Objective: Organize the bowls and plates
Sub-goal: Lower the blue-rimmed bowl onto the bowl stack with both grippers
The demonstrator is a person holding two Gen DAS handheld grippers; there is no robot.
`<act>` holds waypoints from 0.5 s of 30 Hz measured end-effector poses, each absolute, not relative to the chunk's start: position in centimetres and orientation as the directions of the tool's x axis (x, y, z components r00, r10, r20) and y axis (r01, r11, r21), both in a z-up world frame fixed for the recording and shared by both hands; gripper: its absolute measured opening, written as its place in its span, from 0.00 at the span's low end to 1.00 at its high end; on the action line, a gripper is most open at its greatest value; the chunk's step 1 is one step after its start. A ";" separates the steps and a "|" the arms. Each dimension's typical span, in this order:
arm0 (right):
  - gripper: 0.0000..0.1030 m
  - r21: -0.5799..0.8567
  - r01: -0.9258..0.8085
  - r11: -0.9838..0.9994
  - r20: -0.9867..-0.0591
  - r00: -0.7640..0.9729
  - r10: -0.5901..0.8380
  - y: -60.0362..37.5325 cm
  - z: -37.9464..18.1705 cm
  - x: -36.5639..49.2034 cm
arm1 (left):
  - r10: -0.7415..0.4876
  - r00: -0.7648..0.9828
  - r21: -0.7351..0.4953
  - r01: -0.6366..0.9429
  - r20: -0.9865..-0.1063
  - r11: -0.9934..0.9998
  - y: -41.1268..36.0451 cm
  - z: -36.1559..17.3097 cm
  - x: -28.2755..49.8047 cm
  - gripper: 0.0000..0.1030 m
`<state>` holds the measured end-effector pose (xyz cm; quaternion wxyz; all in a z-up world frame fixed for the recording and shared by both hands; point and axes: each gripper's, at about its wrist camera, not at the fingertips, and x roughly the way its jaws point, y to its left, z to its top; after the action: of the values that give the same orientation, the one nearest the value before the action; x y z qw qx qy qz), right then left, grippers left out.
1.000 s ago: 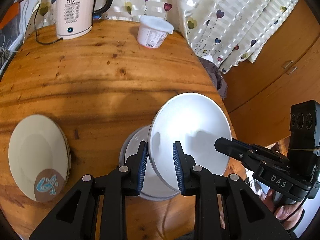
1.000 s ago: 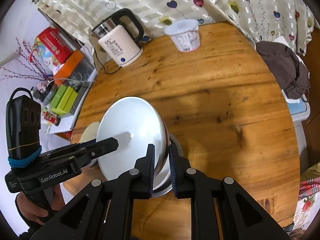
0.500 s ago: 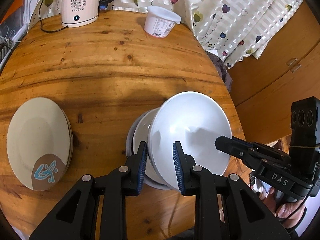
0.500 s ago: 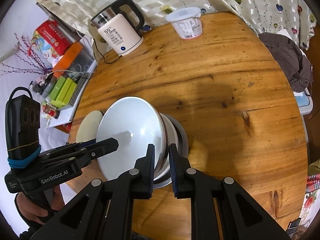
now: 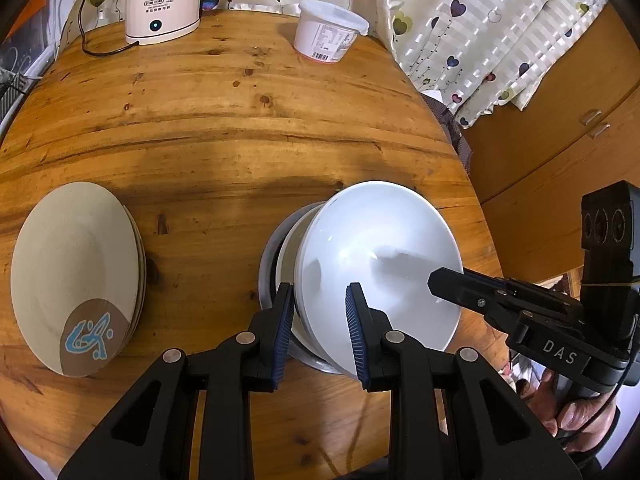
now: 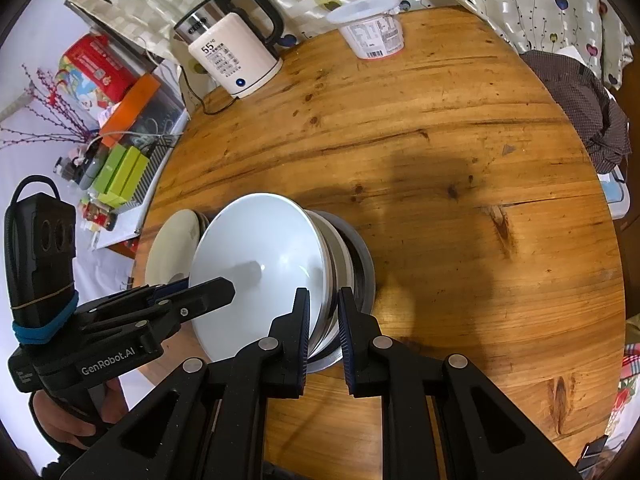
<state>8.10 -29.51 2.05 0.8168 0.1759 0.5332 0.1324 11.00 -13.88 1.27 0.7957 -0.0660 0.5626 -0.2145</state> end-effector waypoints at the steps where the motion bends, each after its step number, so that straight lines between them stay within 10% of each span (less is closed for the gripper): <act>1: 0.14 0.428 -0.029 0.903 -0.825 0.394 0.404 -29.5 2.0 8.1 | -0.416 0.275 -0.347 0.266 -0.867 0.899 -13.8 1.2 11.0 0.26; 15: 0.16 0.427 -0.033 0.904 -0.830 0.382 0.406 -29.3 1.6 8.5 | -0.433 0.291 -0.367 0.256 -0.853 0.894 -13.5 1.2 10.7 0.26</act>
<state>8.45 -29.32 1.64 0.8129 0.1732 0.5394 0.1350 10.66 -13.50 1.23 0.7994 -0.0798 0.5550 -0.2157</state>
